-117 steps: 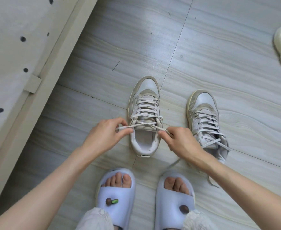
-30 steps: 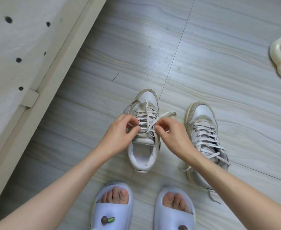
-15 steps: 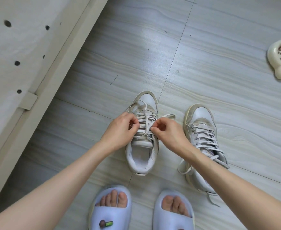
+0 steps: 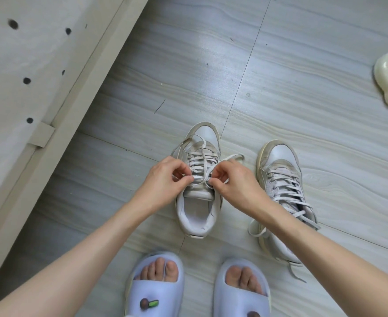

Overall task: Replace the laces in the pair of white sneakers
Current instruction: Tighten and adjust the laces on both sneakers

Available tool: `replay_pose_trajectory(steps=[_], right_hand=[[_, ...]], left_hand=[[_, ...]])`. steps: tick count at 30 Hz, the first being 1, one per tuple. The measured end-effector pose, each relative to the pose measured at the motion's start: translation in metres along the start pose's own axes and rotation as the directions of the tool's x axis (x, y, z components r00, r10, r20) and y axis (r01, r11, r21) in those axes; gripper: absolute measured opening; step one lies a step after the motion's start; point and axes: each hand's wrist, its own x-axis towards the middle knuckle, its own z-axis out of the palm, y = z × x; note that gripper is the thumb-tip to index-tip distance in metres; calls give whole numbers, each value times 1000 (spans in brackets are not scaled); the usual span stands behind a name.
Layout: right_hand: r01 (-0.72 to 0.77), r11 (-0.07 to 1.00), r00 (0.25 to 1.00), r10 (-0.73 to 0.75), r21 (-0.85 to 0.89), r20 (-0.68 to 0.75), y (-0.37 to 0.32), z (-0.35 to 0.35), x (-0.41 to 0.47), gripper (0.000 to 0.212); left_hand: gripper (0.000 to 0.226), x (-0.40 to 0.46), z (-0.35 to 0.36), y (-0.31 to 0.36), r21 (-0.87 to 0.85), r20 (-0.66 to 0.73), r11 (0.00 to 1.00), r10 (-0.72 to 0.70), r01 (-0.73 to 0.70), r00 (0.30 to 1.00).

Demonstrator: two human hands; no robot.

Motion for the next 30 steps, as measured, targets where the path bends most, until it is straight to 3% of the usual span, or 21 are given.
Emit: replay_pose_trajectory(steps=[7,11,15,16,20,22,25,27,30], right_hand=[[-24,998,999,22,49,47,3,-3,-6,13],[-46,988,999,47,146,-2,8,-1,-14,19],[50,981,995,-32,187,-98,6,0,-22,9],[78,981,993,-60,176,-106,6,1,-23,4],[174,984,976,-177,-35,-125,6,12,-23,15],[208,968,966,-226,-141,-126,3,15,-22,15],[215,957,957,-247,-196,-153,-2,17,-20,14],[219,958,950,-253,-185,-186,-2,18,-17,16],[205,979,958,-204,-16,-203,-4,16,-19,17]], left_hand=[[12,-1,4,1,44,-38,999,-10,12,999],[11,-2,5,1,35,-50,999,-8,10,999],[14,-3,3,-1,2,-18,999,53,-53,998],[14,-4,2,-2,-11,5,997,76,-76,997],[9,-11,8,-8,88,101,982,159,-168,982],[9,-11,11,-9,125,80,976,170,-179,982],[7,-10,7,-6,-14,-51,990,139,-140,989],[10,-11,4,-3,-75,-63,988,127,-132,990],[19,-16,1,1,-202,-43,979,25,-33,999]])
